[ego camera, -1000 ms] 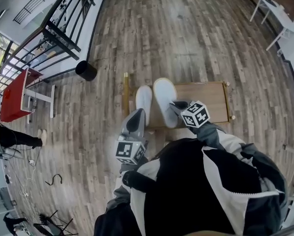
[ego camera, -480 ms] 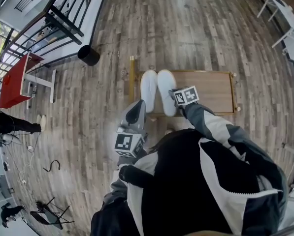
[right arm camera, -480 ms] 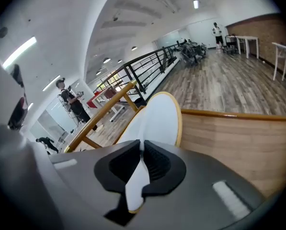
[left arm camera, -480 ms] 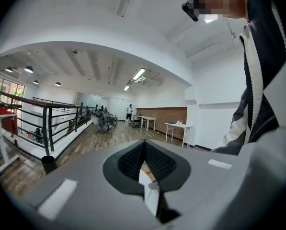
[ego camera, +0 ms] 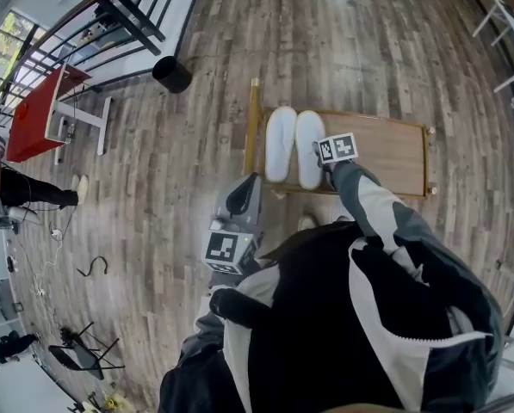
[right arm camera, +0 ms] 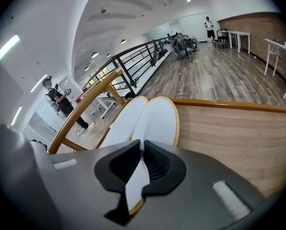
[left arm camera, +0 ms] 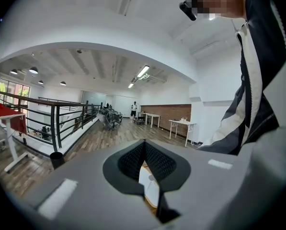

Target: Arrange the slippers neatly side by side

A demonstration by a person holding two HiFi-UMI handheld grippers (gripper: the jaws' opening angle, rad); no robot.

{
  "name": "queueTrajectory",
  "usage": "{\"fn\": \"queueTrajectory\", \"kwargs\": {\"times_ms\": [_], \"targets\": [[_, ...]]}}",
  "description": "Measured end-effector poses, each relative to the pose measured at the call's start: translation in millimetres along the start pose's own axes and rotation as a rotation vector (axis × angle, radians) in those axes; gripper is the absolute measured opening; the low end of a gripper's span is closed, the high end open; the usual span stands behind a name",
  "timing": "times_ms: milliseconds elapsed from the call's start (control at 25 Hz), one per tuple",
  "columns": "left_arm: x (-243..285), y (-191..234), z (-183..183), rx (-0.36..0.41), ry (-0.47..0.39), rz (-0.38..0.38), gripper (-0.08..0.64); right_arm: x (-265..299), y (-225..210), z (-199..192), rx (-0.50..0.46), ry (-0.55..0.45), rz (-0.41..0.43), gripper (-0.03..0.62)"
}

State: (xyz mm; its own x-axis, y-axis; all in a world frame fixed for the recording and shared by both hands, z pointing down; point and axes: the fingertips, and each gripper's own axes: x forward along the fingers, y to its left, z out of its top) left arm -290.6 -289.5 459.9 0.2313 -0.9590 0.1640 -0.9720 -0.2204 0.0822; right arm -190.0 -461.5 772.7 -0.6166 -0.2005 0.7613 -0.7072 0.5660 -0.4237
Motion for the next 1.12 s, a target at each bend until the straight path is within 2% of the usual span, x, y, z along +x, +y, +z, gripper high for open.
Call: {"fn": "queueTrajectory", "kwargs": {"times_ms": [440,600,1000,1080,1120], "targets": [[-9,12,-10,-0.005,0.024,0.011,0.014,9,-18,19,-0.012,-0.024,-0.085,0.025],[-9,13,-11,0.000,0.029,0.010,0.014,8,-27,12,0.008,-0.015,-0.101,0.025],[-4,9,-13,-0.002,0.044,0.000,0.014,18,-13,15,-0.124,0.055,-0.057,0.029],[-4,10,-14,0.000,0.044,0.002,0.014,20,-11,15,-0.135,0.064,-0.044,0.067],[-4,10,-14,0.001,0.044,0.002,0.014,22,-10,14,-0.136,0.070,-0.034,0.118]]}}
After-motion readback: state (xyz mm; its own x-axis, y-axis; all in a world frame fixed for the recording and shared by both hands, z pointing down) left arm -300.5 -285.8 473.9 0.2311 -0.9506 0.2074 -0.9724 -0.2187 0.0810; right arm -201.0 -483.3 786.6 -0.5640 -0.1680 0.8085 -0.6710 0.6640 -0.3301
